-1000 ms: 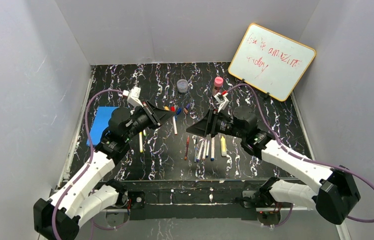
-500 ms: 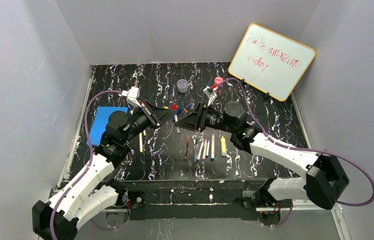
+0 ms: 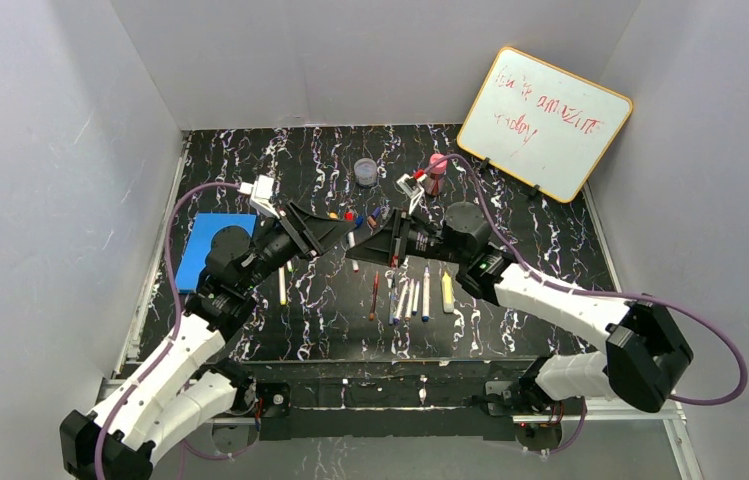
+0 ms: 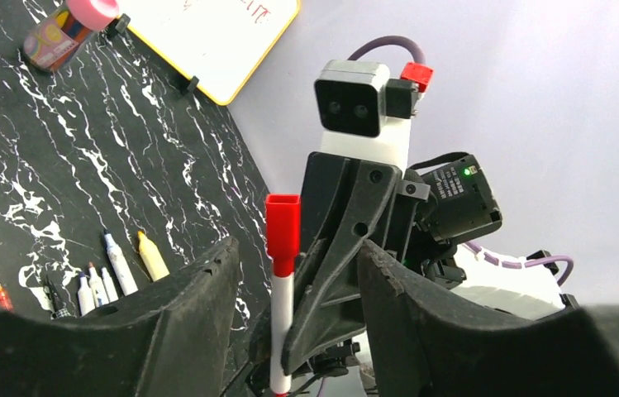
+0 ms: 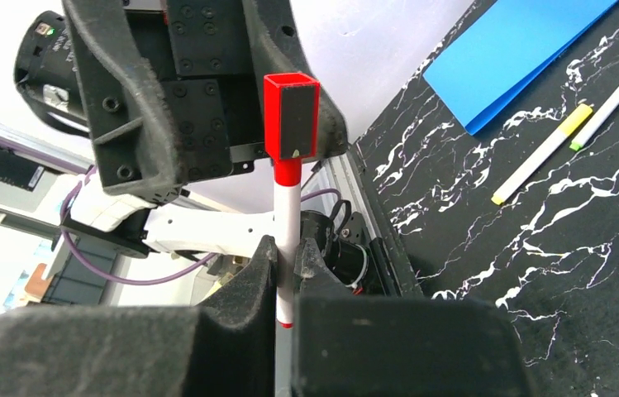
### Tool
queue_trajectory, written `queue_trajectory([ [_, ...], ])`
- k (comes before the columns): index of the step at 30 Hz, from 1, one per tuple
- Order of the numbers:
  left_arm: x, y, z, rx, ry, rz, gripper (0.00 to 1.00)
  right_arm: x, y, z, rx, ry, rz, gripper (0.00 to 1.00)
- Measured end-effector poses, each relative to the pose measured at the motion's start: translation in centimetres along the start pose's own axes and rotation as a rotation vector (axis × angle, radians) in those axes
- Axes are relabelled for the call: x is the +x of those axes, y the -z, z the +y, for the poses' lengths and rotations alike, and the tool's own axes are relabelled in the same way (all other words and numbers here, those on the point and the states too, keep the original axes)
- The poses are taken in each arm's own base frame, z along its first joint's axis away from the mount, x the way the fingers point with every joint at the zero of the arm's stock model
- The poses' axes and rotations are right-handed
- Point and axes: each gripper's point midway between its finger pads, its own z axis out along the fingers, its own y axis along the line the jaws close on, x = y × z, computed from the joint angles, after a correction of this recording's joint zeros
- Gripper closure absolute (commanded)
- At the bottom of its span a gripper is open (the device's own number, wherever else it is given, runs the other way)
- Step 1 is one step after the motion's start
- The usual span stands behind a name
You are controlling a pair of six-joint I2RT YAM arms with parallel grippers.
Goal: Open the pen caps
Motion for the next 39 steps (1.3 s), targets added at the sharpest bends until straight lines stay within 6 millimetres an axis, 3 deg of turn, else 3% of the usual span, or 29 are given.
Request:
queue_trajectory([
  [8,0.2,-0.3,-1.0,0.034,-0.016,0.036,0.52,0.1,1.8,2.4,-0.044,0.090,0.002,0.99],
  [15,1.1,-1.0,-1.4,0.078,0.007,0.100,0.63,0.7,2.0,2.1,-0.039,0.105,0.032,0.99],
  [20,1.5,-1.2,-1.8,0.104,0.018,0.128,0.79,1.0,2.1,1.8,-0.032,0.112,0.043,0.99],
  [24,1.6,-1.2,-2.0,0.114,0.015,0.137,1.00,1.2,2.1,1.6,-0.023,0.110,0.050,0.99],
  [28,1.7,-1.1,-2.0,0.117,0.009,0.141,1.00,1.1,2.1,1.5,-0.015,0.101,0.046,0.53],
  [30,1.7,-1.1,-1.9,0.114,0.013,0.142,1.00,0.9,2.1,1.7,-0.017,0.096,0.035,0.44],
  [35,1.5,-1.0,-2.3,0.125,0.016,0.135,1.00,0.1,2.2,2.5,-0.046,0.049,-0.021,0.41],
  [39,1.4,-1.0,-2.5,0.131,0.018,0.131,1.00,-0.8,1.8,3.2,-0.078,0.019,-0.061,0.48],
])
